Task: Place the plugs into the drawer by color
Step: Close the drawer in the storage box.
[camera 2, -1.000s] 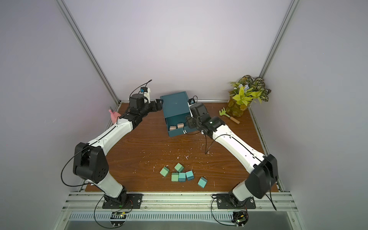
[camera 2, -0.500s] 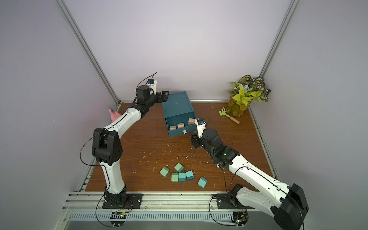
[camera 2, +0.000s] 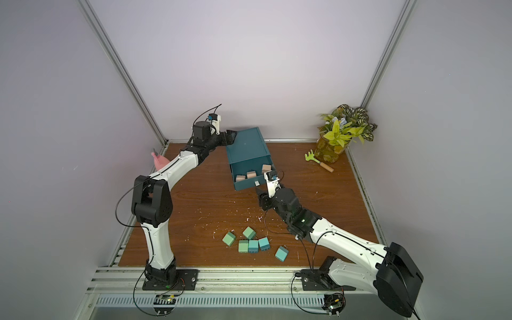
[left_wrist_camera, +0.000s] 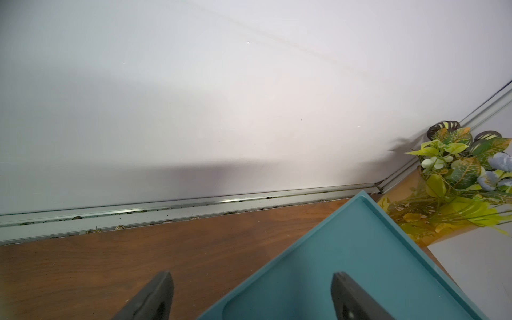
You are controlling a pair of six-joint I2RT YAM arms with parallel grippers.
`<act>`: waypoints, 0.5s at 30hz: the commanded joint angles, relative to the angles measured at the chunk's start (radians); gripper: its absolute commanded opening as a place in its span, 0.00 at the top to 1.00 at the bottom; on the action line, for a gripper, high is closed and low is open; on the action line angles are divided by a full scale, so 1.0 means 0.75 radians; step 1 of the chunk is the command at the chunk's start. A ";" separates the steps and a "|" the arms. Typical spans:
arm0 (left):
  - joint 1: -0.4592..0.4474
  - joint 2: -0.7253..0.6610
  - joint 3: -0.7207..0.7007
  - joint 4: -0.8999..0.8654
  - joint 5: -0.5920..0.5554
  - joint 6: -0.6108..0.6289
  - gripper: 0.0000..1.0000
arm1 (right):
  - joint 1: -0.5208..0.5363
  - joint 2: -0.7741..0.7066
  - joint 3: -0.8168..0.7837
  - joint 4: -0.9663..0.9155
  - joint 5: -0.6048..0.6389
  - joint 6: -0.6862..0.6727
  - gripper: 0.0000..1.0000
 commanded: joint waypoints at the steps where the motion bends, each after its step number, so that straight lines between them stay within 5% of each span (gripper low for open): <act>1: 0.009 -0.016 -0.004 0.007 0.013 0.004 0.15 | 0.007 0.046 0.022 0.141 0.022 0.005 0.33; 15: 0.008 -0.022 -0.040 0.021 0.021 -0.016 0.15 | 0.021 0.220 0.085 0.286 0.067 0.033 0.32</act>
